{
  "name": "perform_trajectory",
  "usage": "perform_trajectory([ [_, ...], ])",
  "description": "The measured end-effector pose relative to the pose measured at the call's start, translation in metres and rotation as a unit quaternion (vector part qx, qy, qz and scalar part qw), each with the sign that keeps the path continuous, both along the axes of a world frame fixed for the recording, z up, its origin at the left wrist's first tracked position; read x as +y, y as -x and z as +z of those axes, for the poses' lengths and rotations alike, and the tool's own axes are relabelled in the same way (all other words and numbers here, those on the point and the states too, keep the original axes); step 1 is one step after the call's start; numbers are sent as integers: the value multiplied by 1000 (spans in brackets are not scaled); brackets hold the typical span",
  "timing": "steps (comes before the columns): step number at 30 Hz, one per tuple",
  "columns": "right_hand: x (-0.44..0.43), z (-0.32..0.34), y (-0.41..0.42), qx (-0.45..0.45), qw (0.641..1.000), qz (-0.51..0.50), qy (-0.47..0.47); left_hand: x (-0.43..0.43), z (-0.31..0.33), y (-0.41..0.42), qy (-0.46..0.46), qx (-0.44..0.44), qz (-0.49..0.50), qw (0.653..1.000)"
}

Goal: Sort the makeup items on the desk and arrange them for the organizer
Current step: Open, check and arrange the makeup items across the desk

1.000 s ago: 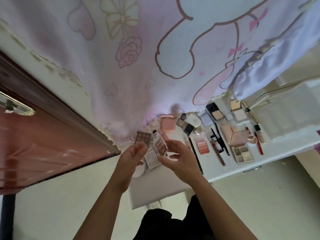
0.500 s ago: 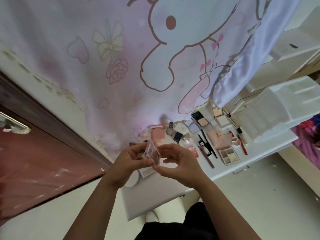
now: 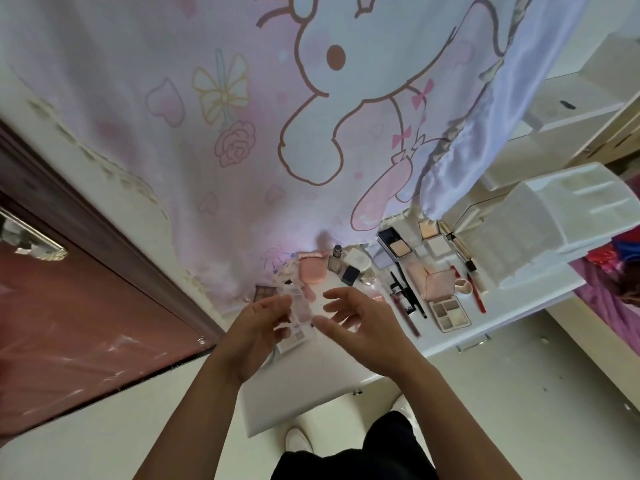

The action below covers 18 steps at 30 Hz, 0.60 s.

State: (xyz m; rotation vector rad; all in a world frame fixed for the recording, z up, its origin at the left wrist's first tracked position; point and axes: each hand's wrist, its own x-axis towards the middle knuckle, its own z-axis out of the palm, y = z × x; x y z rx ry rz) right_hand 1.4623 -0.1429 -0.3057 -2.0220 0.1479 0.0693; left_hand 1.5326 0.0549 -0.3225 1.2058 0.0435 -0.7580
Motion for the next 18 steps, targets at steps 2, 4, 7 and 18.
perform_trajectory([
  [2, -9, -1, 0, -32, 998, -30, 35, -1, -3, 1, 40, 57, 16, 997],
  [4, -16, -2, -2, -55, 995, -68, 44, -3, -1, 2, 63, 103, 39, 992],
  [7, -23, 1, -9, -60, 993, -70, 77, -10, 3, 5, 80, 139, 61, 985],
  [18, -18, 56, -54, -63, 929, 245, 271, -28, 8, 1, 122, 189, 26, 974],
])
